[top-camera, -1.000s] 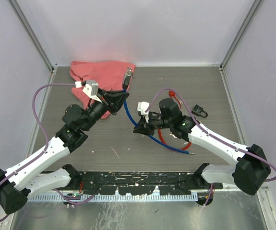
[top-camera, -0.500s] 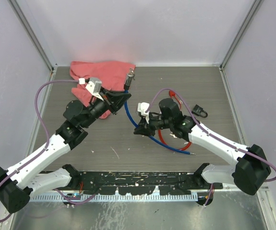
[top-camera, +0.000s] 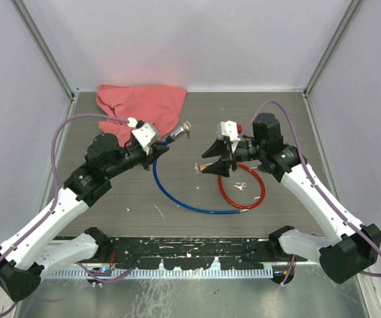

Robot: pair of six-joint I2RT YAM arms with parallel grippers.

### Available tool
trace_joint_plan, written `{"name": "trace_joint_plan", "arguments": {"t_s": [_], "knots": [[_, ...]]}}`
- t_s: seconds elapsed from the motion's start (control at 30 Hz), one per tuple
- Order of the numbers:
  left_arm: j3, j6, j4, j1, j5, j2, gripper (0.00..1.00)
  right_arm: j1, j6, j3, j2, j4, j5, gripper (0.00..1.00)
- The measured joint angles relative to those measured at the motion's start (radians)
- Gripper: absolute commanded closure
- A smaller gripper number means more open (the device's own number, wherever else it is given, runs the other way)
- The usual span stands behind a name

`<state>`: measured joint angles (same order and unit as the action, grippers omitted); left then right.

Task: Lock with the key
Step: Pick up the lock from the center of the board.

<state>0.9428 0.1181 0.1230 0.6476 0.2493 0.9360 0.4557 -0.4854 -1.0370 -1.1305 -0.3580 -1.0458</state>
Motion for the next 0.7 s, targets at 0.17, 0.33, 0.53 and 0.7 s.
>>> {"name": "trace_joint_plan", "arguments": {"t_s": [0.17, 0.33, 0.53, 0.7], "knots": [[-0.021, 0.200, 0.117, 0.000, 0.053, -0.051, 1.00, -0.092, 0.061, -0.037, 0.005, -0.017, -0.148, 0.44], [-0.075, 0.341, 0.196, 0.000, 0.111, -0.096, 1.00, -0.154, 0.489, 0.025, 0.003, 0.304, -0.201, 0.46], [-0.084, 0.397, 0.241, 0.000, 0.146, -0.098, 1.00, -0.159, 0.940, 0.077, -0.069, 0.567, -0.184, 0.51], [-0.085, 0.400, 0.243, 0.003, 0.175, -0.085, 1.00, -0.118, 1.001, 0.070, -0.089, 0.518, -0.122, 0.53]]}}
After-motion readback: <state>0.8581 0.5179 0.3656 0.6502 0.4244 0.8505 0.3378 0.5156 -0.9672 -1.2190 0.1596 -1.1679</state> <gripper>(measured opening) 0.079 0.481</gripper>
